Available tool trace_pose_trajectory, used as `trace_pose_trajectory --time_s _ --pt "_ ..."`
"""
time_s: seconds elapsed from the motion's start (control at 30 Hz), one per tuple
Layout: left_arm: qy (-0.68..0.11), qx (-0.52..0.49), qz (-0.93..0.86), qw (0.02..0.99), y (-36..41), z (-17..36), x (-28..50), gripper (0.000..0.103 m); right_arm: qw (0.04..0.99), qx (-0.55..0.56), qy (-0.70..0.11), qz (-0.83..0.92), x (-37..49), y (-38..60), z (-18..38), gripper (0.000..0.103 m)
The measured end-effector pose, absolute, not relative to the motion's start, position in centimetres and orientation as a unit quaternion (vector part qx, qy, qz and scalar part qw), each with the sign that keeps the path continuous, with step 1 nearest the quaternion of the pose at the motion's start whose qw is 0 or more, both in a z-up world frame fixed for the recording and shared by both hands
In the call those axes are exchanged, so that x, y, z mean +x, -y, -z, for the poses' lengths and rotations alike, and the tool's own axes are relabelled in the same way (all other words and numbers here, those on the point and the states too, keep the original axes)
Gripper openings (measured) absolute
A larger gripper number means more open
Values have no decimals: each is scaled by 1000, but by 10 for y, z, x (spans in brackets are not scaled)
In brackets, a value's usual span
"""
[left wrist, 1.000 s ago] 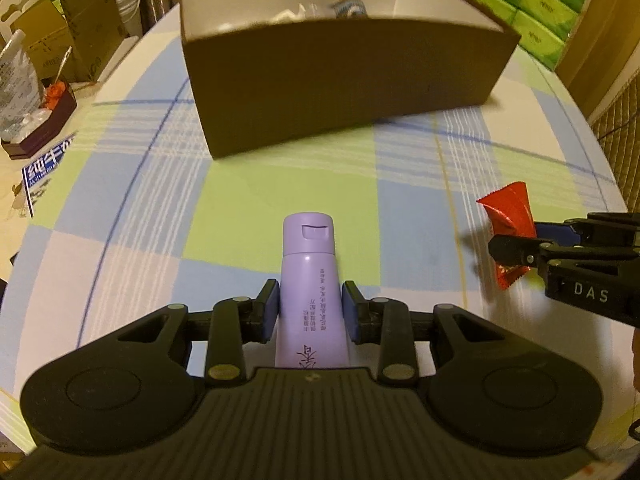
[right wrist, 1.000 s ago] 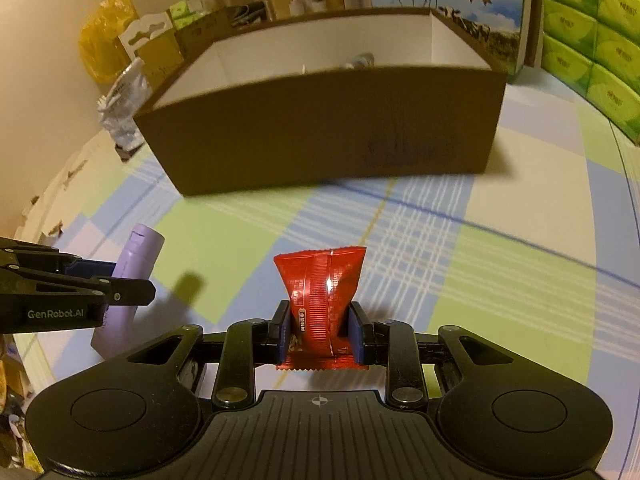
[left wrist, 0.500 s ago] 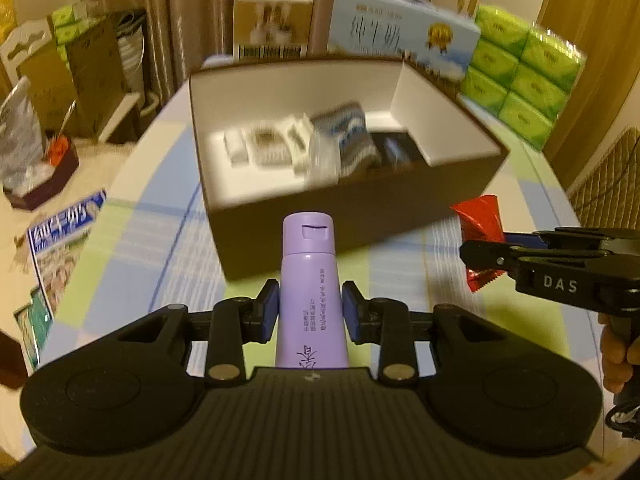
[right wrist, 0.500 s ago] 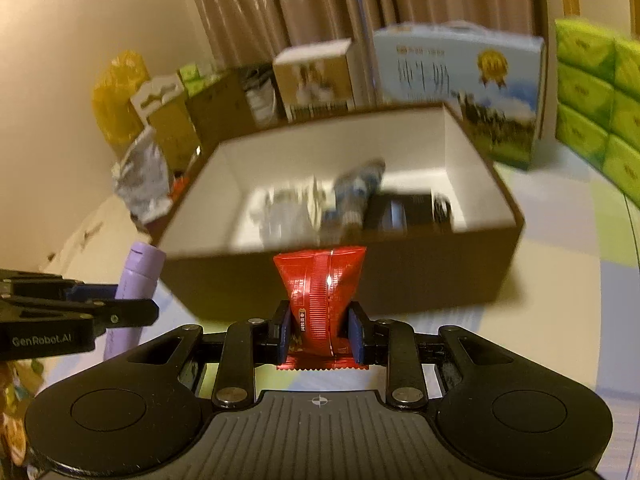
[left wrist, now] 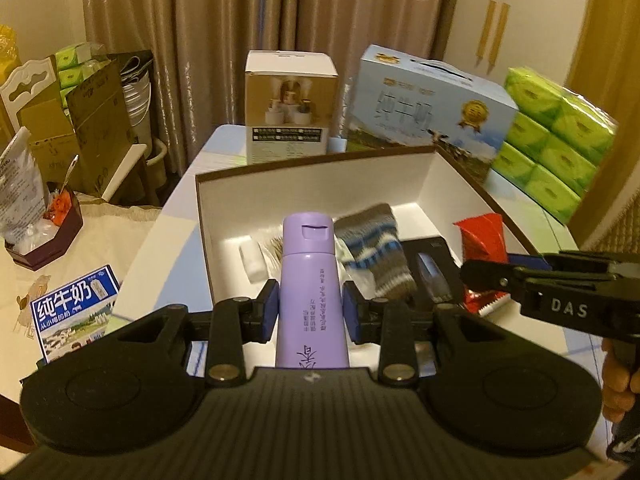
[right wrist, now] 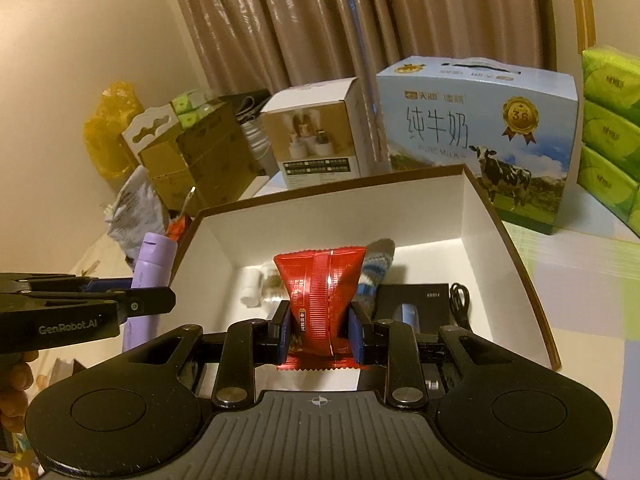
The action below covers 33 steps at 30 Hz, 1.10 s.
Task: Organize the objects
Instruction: 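Carry the purple tube and red packet over the brown box with both grippers, then open the left gripper to drop the tube while the right releases the packet into the box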
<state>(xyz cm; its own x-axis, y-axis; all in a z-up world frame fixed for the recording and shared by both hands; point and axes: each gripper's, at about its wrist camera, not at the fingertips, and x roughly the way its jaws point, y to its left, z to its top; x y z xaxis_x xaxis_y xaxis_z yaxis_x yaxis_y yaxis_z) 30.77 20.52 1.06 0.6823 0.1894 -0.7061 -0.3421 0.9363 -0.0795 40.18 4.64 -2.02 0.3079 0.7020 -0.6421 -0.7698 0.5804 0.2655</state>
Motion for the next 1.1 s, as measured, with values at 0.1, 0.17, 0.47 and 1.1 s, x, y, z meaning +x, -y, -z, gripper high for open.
trace_pose_trajectory --time_s 0.1,0.17,0.47,1.1 --pt "-377 -96 -152 909 -215 -6 324 28 806 -44 -380 -452 412 -57 26 26" --pt "-381 -96 -151 907 -221 -1 333 28 805 -46 -384 -449 417 -63 30 26" --pt "-403 -98 -150 898 -238 21 367 28 803 -52 -401 -438 432 -82 46 26" --pt "-447 -97 -141 878 -255 64 403 28 793 -39 -427 -433 445 -100 63 26"
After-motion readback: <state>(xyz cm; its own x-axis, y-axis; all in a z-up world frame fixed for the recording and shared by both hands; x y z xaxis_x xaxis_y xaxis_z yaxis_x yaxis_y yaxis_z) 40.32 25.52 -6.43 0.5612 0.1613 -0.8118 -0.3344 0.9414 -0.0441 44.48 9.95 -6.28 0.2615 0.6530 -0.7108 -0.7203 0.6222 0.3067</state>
